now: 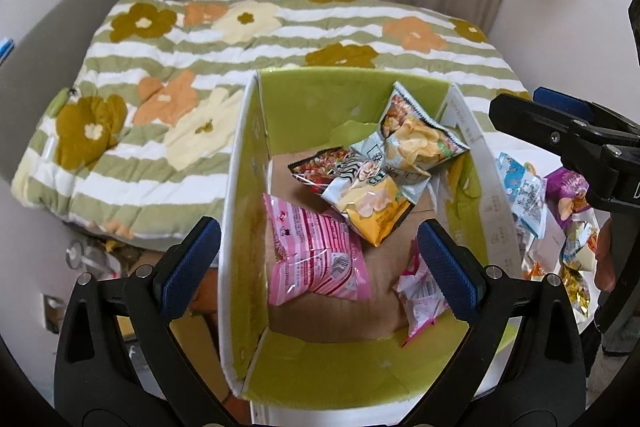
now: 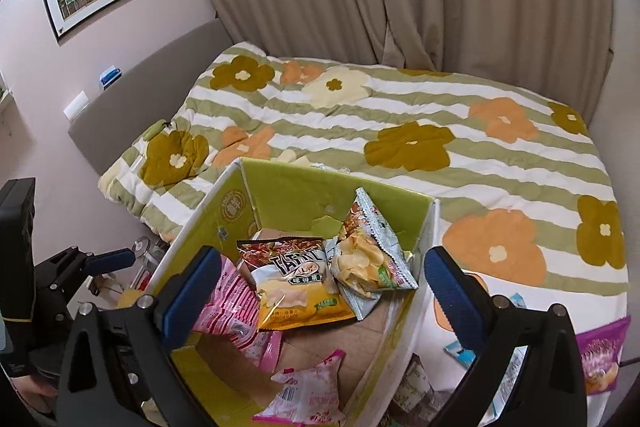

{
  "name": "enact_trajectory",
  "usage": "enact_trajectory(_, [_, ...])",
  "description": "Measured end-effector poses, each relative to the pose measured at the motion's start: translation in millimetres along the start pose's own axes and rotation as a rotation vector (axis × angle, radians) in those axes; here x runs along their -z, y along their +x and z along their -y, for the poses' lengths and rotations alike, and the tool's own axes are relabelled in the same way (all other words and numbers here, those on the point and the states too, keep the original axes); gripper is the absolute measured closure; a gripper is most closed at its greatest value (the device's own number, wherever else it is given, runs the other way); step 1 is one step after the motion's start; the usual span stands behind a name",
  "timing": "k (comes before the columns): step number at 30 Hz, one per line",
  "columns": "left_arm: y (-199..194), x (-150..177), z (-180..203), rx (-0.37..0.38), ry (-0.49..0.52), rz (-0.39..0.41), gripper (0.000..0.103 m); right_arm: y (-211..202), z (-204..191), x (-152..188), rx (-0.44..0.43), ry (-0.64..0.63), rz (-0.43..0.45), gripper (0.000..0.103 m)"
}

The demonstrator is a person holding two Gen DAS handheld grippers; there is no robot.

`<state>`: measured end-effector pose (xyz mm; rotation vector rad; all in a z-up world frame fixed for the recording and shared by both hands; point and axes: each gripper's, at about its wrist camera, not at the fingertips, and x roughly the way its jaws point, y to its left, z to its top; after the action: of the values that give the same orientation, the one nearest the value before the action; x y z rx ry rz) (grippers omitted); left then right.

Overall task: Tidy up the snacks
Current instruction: 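Move both tools back over the remaining snacks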

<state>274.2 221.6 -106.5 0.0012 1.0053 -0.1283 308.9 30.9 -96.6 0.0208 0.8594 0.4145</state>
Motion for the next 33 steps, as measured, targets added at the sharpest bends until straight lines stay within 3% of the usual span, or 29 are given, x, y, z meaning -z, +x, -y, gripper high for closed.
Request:
enact_trajectory(6, [-20,0,8,0.014,0.043,0.024,0.005,-26,-3,7,0.043,0.023,0.028,0.002])
enact_trajectory(12, [-41,-1,42,0.059,0.094,0.066,0.005,-55,14,30,0.074,0.084,0.029,0.002])
enact_trajectory(22, [-59,32,149,0.134,0.140,0.074,0.005,-138,76,85,0.173,0.120,0.074,0.002])
enact_trajectory(33, [-37,90,272,0.191,0.122,-0.012,0.005,-210,172,166,0.203,0.141,0.043,0.002])
